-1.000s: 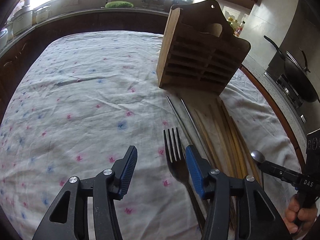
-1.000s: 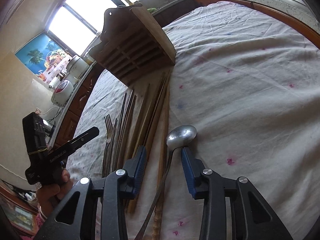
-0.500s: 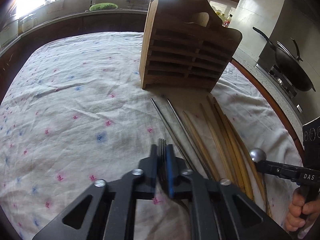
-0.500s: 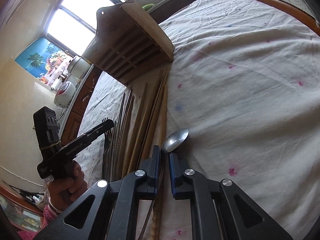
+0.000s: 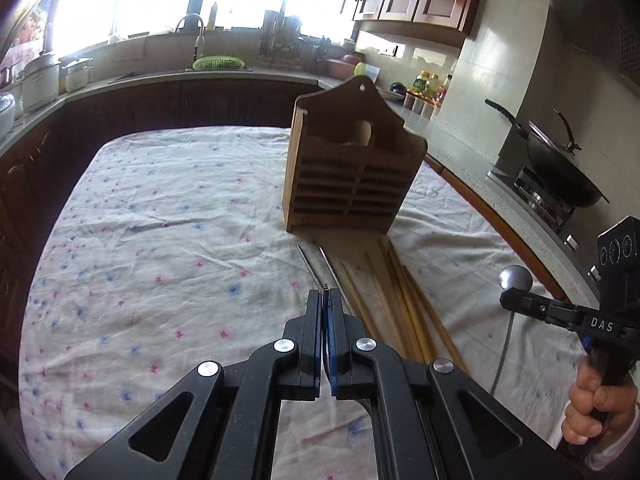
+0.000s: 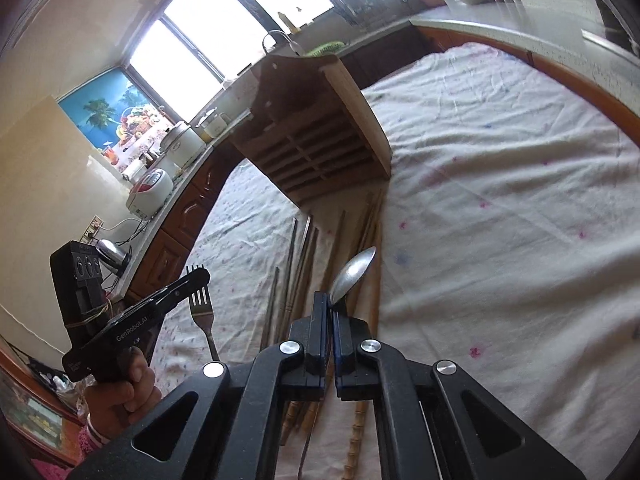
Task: Organize utensils
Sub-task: 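Grasp the steel fork with the left tool while the right tool grasps the steel spoon, then lift fork and spoon and lower both into the wooden holder slots, then open both tools to release fork and spoon in the holder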
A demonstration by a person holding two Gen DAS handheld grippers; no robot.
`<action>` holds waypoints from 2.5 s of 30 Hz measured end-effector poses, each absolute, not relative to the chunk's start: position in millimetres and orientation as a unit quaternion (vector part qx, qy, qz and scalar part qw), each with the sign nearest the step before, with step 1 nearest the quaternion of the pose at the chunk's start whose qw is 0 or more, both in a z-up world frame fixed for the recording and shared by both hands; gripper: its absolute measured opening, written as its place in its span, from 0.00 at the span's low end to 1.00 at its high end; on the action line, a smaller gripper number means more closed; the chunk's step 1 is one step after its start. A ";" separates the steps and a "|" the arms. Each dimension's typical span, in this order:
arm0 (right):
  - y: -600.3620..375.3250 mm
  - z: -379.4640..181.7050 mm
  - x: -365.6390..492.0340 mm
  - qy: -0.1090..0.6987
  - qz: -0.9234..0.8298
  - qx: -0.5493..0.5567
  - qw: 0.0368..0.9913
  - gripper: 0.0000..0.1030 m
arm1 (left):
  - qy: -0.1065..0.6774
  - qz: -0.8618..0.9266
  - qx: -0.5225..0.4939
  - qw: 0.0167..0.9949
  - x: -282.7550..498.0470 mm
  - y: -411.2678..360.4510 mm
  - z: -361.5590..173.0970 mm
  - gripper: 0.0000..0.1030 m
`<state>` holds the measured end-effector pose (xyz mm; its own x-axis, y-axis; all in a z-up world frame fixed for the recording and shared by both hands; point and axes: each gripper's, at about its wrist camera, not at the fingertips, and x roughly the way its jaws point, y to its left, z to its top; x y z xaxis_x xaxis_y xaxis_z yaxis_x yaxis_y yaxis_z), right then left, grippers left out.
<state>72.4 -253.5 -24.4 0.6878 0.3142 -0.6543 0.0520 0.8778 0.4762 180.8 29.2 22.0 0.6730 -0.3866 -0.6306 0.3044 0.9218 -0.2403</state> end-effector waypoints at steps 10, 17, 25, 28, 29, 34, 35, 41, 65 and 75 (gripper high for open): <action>-247.6 48.1 79.3 0.302 0.054 0.160 0.938 0.02 | 0.269 -0.159 -0.052 0.948 139.3 46.6 79.3 0.00; -255.3 67.4 95.4 0.268 0.034 0.135 0.953 0.02 | 0.244 -0.143 -0.047 0.958 142.9 44.3 93.7 0.00; -260.4 82.5 126.4 0.231 0.019 0.122 0.965 0.02 | 0.207 -0.127 -0.048 0.969 180.7 30.5 115.3 0.00; -260.5 97.6 141.6 0.203 0.016 0.113 0.973 0.02 | 0.186 -0.118 -0.043 0.975 202.7 26.3 125.3 0.00; -260.0 103.2 147.4 0.193 0.016 0.108 0.975 0.02 | 0.179 -0.115 -0.039 0.976 209.6 23.9 128.6 0.00; -258.7 125.5 178.5 0.144 0.011 0.079 0.986 0.02 | 0.151 -0.095 -0.022 0.984 251.9 8.1 134.9 0.00; -258.2 126.2 183.9 0.134 0.008 0.075 0.988 0.02 | 0.148 -0.092 -0.018 0.985 260.5 4.4 133.4 0.00; -263.3 107.7 218.1 0.119 -0.004 0.056 0.991 0.02 | 0.149 -0.083 0.014 0.985 300.3 -27.0 96.1 0.00; -267.5 32.5 260.6 0.240 0.035 0.067 0.968 0.02 | 0.228 -0.124 0.024 0.965 353.5 -32.7 47.5 0.02; -278.3 41.6 252.2 0.240 0.034 0.105 0.964 0.34 | 0.218 -0.115 0.011 0.969 326.8 -22.5 53.7 0.38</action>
<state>252.2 -278.3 41.6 0.8822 0.1152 -0.4566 -0.0141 0.9757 0.2189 326.8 -22.5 53.7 0.8786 -0.2172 -0.4252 0.2267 0.9735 -0.0287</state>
